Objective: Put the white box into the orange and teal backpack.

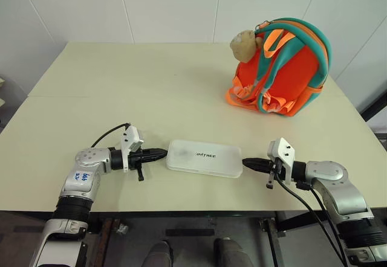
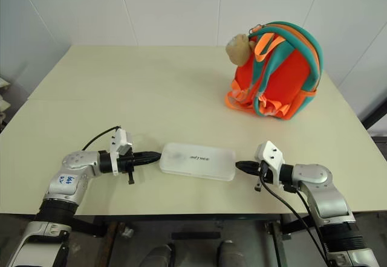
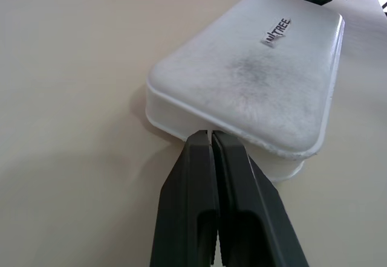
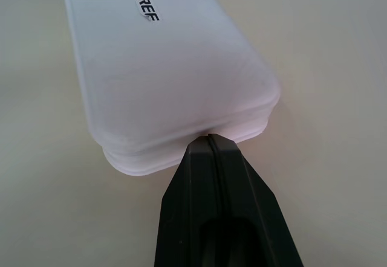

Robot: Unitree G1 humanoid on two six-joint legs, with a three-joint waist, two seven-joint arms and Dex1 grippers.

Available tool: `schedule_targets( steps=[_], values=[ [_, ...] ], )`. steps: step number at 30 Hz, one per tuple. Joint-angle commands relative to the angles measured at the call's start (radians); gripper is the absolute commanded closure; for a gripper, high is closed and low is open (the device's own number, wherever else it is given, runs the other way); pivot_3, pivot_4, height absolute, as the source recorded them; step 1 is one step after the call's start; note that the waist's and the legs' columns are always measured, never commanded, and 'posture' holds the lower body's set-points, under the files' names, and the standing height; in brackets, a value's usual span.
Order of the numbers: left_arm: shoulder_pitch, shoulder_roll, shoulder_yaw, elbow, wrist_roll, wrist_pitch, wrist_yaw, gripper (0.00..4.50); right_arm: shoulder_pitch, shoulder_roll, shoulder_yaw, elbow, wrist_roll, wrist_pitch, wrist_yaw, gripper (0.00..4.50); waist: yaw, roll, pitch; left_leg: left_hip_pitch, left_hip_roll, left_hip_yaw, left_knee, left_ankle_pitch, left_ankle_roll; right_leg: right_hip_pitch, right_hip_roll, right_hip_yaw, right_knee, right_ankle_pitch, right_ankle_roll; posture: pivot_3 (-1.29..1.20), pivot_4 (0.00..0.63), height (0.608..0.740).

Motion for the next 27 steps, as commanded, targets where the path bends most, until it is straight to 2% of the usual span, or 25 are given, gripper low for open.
schedule_targets(
  steps=[1,13,22,24,27],
  values=[
    [-0.014,-0.029,-0.024,-0.044,-0.009,-0.005,0.001,4.39,-0.001,0.018,0.009,-0.027,0.012,-0.011,0.0,4.5,0.0,0.0,0.0,0.0,0.0,0.0,0.0,0.0,0.0,0.0,0.0,0.0,0.0,0.0,0.0,0.0,0.15,0.74],
    [0.019,-0.063,-0.044,-0.086,-0.001,0.019,0.015,4.39,-0.147,0.024,0.009,0.18,-0.041,-0.115,0.027,4.5,0.0,0.0,0.0,0.001,0.0,0.0,0.0,0.0,0.0,0.002,0.0,0.0,-0.001,0.0,0.0,0.0,0.15,0.74],
    [0.009,-0.05,-0.01,-0.077,-0.001,0.035,0.066,4.39,-0.15,0.01,-0.022,0.215,-0.054,-0.181,0.008,4.5,0.0,0.0,0.0,0.001,0.0,0.0,0.0,0.0,0.0,0.002,0.0,0.0,-0.001,0.0,0.0,0.0,0.15,0.74],
    [0.008,-0.039,-0.005,-0.079,-0.002,0.035,0.07,3.99,-0.172,0.002,-0.048,0.248,-0.055,-0.173,-0.022,4.33,0.0,0.0,0.0,0.001,0.0,0.0,0.0,0.0,0.0,0.002,0.0,0.0,-0.002,0.0,0.0,0.0,0.15,0.74],
    [0.021,-0.007,0.007,-0.098,-0.011,0.052,0.062,3.15,-0.189,-0.038,-0.067,0.269,-0.052,-0.157,-0.014,3.54,-0.001,0.0,0.0,0.001,0.0,0.0,0.0,0.0,0.0,0.002,0.0,0.0,-0.002,0.0,0.0,0.0,0.15,0.74]
  ],
)
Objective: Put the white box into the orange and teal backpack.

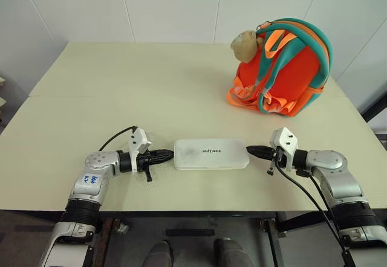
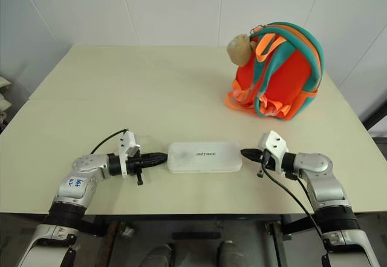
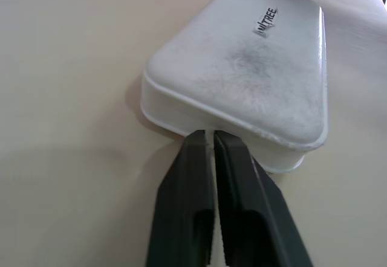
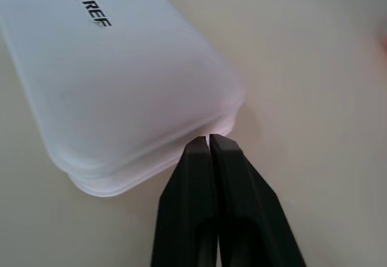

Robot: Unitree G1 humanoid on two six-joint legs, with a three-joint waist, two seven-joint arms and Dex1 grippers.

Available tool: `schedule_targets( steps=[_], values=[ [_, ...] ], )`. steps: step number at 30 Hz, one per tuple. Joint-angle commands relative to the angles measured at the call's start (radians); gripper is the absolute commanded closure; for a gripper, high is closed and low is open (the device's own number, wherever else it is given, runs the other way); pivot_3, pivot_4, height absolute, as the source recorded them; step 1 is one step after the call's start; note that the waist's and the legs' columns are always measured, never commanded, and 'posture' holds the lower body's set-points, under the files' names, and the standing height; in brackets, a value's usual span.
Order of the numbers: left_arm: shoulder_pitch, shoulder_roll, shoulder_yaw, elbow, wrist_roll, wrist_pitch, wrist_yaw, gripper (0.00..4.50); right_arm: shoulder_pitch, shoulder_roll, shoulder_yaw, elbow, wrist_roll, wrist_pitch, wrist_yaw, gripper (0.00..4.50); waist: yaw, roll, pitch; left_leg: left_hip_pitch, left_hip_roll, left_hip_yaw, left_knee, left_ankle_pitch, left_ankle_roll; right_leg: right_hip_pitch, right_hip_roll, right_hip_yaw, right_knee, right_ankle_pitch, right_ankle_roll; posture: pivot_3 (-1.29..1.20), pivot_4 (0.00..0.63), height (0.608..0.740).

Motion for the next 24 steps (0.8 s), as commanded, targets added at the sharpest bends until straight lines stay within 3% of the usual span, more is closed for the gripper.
schedule_targets(
  steps=[1,8,10,13,20,24],
  values=[
    [0.004,0.043,0.032,-0.059,-0.021,0.02,-0.003,2.9,-0.028,-0.056,-0.054,0.003,0.016,0.003,0.005,3.25,0.0,0.0,0.0,0.0,0.0,0.0,0.0,0.0,0.0,0.0,0.0,0.0,0.0,0.0,0.0,0.0,0.15,0.74],
    [0.014,0.124,0.069,-0.049,-0.06,0.091,-0.05,0.64,-0.092,-0.136,-0.066,0.004,0.046,0.04,0.082,0.81,-0.003,0.0,0.0,0.0,0.0,0.0,-0.001,0.0,0.0,-0.001,0.0,0.0,-0.001,0.0,0.0,0.0,0.15,0.74],
    [-0.005,0.177,0.056,-0.04,-0.097,0.266,-0.092,0.01,-0.126,-0.146,-0.049,-0.029,0.065,0.131,0.108,0.1,-0.005,0.0,0.0,0.0,0.0,0.0,-0.001,0.0,0.0,-0.001,0.0,0.0,0.0,0.0,0.0,0.0,0.15,0.74],
    [-0.043,0.188,0.065,-0.007,-0.126,0.372,-0.09,0.0,-0.142,-0.157,-0.016,-0.081,0.073,0.257,0.14,0.02,-0.004,0.0,0.0,0.0,0.0,0.0,-0.001,0.0,0.0,-0.001,0.0,0.0,0.0,-0.001,-0.001,0.0,0.15,0.74],
    [-0.184,0.158,0.121,0.101,-0.334,0.947,-0.07,0.0,-0.121,-0.192,0.078,-0.177,0.074,0.512,0.191,0.02,-0.002,0.0,0.0,-0.003,0.0,-0.002,0.0,0.0,0.0,-0.001,0.0,-0.002,0.0,-0.001,0.0,0.0,0.15,0.74],
    [-0.187,0.129,0.1,0.071,-0.362,1.067,-0.023,0.0,-0.106,-0.202,0.116,-0.193,0.041,0.554,0.17,0.02,-0.004,0.0,0.0,-0.003,0.0,-0.002,-0.001,-0.002,0.0,-0.002,0.0,-0.002,0.001,-0.003,0.0,0.0,0.15,0.74]
  ],
)
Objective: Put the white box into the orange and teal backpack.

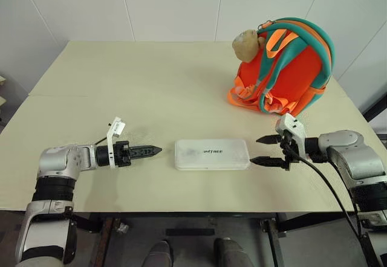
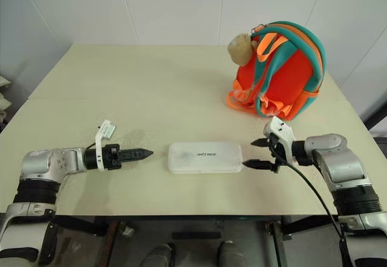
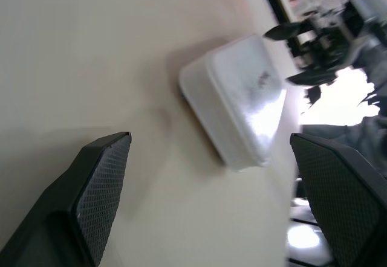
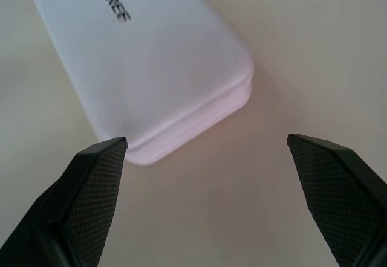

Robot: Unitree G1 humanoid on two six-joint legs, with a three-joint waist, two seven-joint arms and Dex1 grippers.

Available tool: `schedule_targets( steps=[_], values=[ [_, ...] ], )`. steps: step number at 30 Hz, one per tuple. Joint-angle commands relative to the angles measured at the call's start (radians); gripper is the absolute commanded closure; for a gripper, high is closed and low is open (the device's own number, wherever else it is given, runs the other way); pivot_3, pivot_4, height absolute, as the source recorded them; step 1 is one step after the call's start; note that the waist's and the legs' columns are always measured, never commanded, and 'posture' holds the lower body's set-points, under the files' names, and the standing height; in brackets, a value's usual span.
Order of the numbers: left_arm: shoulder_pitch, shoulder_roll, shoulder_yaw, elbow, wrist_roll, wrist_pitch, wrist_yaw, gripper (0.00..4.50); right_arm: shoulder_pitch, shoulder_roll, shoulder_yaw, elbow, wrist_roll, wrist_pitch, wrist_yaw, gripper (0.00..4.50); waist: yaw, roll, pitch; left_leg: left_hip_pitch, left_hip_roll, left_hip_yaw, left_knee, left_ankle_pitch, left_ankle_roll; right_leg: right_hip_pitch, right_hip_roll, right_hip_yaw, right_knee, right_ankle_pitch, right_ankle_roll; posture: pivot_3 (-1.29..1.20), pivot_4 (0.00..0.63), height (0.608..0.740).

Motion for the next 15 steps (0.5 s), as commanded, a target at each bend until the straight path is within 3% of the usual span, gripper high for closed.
schedule_targets(
  steps=[1,15],
  values=[
    [-0.008,-0.034,-0.011,-0.036,-0.04,0.107,0.04,0.0,0.0,-0.014,0.014,-0.04,-0.008,0.049,-0.01,0.02,-0.001,0.0,0.0,0.0,0.0,0.0,0.0,0.0,0.0,0.0,0.0,0.0,0.0,0.0,0.0,0.0,0.15,0.74],
    [-0.052,-0.137,-0.045,0.027,-0.041,0.199,0.12,0.0,-0.007,0.053,0.045,-0.112,0.053,0.122,0.003,0.02,0.004,0.0,0.0,0.001,-0.001,0.0,0.001,0.0,-0.001,0.002,-0.001,0.0,-0.001,0.0,0.001,0.0,0.15,0.74]
  ],
)
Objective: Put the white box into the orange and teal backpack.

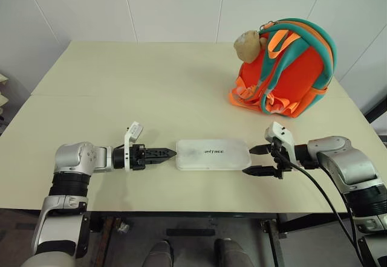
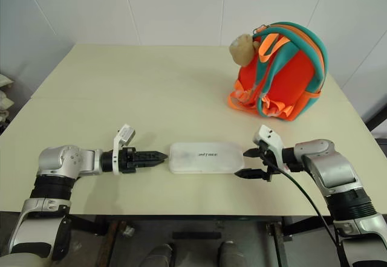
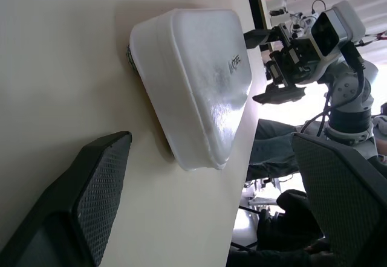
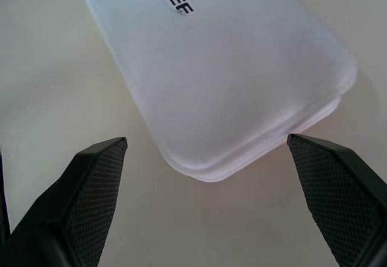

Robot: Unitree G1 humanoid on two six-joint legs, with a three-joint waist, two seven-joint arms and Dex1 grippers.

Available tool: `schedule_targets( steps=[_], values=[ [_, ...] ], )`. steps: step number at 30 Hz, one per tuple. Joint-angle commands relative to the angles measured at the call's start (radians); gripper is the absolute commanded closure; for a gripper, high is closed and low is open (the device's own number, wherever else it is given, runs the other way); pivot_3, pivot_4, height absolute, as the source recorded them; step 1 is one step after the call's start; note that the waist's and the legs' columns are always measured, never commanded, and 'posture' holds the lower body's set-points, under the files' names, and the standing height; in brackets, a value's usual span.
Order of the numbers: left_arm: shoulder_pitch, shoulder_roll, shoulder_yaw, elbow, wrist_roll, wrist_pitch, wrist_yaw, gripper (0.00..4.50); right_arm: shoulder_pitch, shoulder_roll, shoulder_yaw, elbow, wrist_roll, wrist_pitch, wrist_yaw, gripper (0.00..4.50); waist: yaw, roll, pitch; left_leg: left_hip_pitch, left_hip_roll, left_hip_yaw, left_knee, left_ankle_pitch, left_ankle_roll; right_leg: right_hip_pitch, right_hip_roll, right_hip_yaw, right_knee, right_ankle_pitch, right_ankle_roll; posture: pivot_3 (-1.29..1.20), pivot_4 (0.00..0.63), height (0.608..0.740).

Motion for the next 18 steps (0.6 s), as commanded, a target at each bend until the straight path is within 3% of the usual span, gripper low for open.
schedule_targets(
  steps=[1,13,18],
  values=[
    [0.007,-0.036,-0.026,0.021,-0.014,0.043,0.018,0.0,-0.016,0.013,-0.005,-0.016,0.016,-0.005,0.002,0.02,-0.001,0.0,0.0,0.0,0.0,0.0,0.0,0.0,0.0,0.0,0.0,0.0,0.0,0.0,0.0,0.0,0.15,0.74],
    [-0.078,-0.107,0.002,0.198,0.003,0.033,0.045,0.0,0.009,0.03,-0.006,-0.009,0.004,-0.083,0.001,0.02,0.001,0.0,0.0,0.001,0.0,0.0,0.001,0.0,0.0,0.001,0.0,0.0,0.0,0.0,0.0,0.0,0.15,0.74],
    [-0.15,-0.115,-0.064,0.322,0.033,0.018,-0.012,0.0,0.056,0.0,-0.012,-0.016,-0.019,-0.133,0.002,0.02,0.004,0.0,0.0,0.001,-0.001,0.0,0.001,0.001,0.0,0.002,0.0,0.0,0.0,0.001,0.001,0.0,0.15,0.74]
  ],
)
